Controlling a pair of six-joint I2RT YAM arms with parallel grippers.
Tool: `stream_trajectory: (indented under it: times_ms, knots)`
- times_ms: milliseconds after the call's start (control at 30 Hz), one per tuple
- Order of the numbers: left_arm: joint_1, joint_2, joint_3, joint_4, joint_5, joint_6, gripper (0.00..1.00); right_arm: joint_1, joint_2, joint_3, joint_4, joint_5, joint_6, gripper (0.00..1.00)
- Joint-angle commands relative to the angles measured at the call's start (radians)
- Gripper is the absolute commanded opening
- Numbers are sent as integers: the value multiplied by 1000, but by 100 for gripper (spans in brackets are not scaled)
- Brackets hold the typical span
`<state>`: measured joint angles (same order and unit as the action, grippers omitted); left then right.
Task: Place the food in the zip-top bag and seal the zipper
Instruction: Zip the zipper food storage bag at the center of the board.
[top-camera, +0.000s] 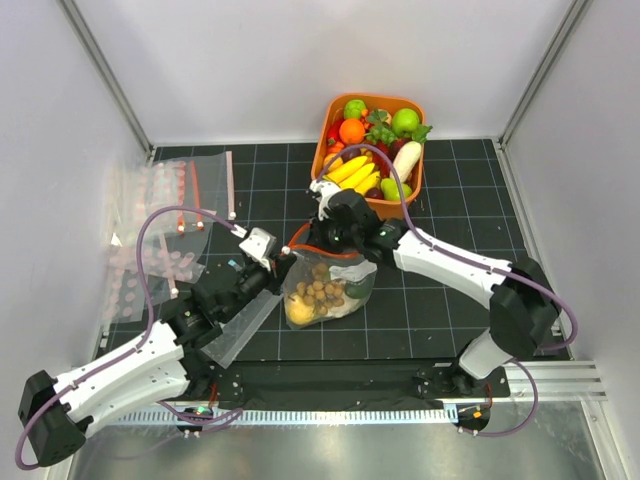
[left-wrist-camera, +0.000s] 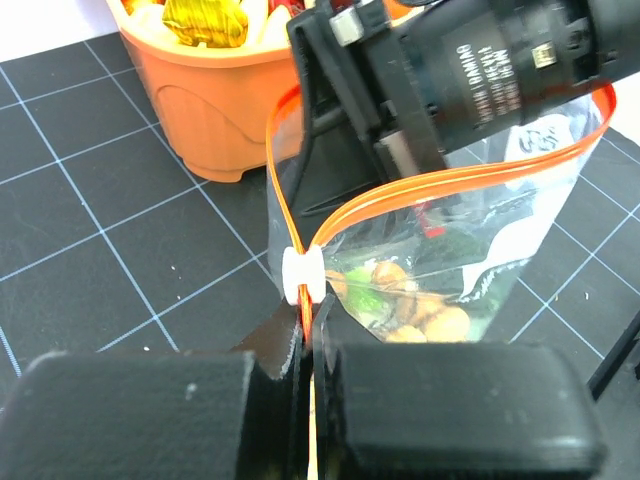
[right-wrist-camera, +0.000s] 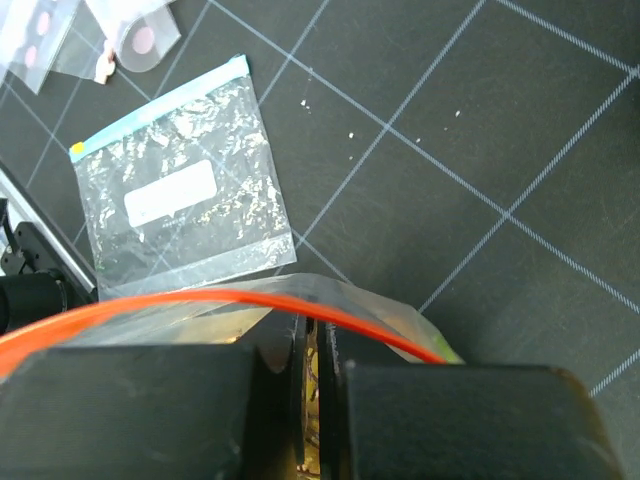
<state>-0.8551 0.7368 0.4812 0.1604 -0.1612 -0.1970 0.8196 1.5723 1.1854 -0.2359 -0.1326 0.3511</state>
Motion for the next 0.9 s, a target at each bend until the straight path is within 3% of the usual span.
stream_trajectory:
  times_ms: [0,100,500,633,867]
  knots:
    - [4,-22,22,102,-43,18,0,3,-72,-25,-36,-16,-24,7]
    - [2,-11,23,100,-32,19,0,3,-178,-91,44,-39,-32,39]
    - [1,4,33,119,92,30,0,1,-468,-228,171,4,-103,49]
    - [2,19,49,113,286,79,0,4,-482,-224,176,-84,-156,50]
    - [2,73,126,18,546,105,2,7,-554,-264,216,-236,-308,65]
